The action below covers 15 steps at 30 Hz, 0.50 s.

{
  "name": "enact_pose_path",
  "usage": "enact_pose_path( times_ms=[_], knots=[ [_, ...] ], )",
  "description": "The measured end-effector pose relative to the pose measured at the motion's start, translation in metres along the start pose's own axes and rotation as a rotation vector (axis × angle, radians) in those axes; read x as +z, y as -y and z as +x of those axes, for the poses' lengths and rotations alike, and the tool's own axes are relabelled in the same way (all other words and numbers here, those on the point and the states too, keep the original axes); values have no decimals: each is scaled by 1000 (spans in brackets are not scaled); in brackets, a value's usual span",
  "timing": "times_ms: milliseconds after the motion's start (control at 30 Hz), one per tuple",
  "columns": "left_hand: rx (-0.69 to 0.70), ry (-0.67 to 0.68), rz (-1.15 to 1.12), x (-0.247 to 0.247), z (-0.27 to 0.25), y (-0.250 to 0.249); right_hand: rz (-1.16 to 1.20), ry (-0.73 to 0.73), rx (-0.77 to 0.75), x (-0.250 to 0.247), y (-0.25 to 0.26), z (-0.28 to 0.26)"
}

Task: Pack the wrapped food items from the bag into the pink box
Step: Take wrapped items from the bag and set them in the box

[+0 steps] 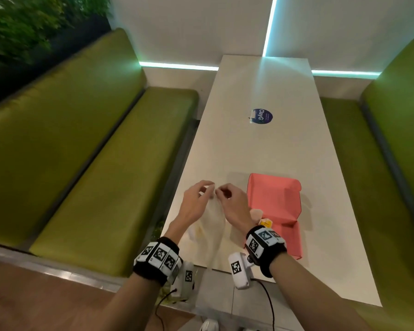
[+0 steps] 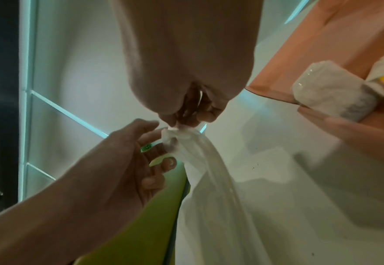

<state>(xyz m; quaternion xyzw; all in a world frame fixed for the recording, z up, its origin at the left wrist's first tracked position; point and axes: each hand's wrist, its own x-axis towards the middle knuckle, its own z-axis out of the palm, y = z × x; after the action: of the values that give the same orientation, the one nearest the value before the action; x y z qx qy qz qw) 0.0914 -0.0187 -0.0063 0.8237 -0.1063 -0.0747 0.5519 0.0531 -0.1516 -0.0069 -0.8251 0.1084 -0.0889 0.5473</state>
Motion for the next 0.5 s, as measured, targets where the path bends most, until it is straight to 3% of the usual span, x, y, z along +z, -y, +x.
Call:
enact_pose_path(
  times_ms=[233, 500],
  knots=[
    [86, 17, 71, -5, 8, -9, -68, 55, -66, -9, 8, 1],
    [27, -231, -134, -15, 7, -17, -174, 80, -114, -22, 3, -43]
  ],
)
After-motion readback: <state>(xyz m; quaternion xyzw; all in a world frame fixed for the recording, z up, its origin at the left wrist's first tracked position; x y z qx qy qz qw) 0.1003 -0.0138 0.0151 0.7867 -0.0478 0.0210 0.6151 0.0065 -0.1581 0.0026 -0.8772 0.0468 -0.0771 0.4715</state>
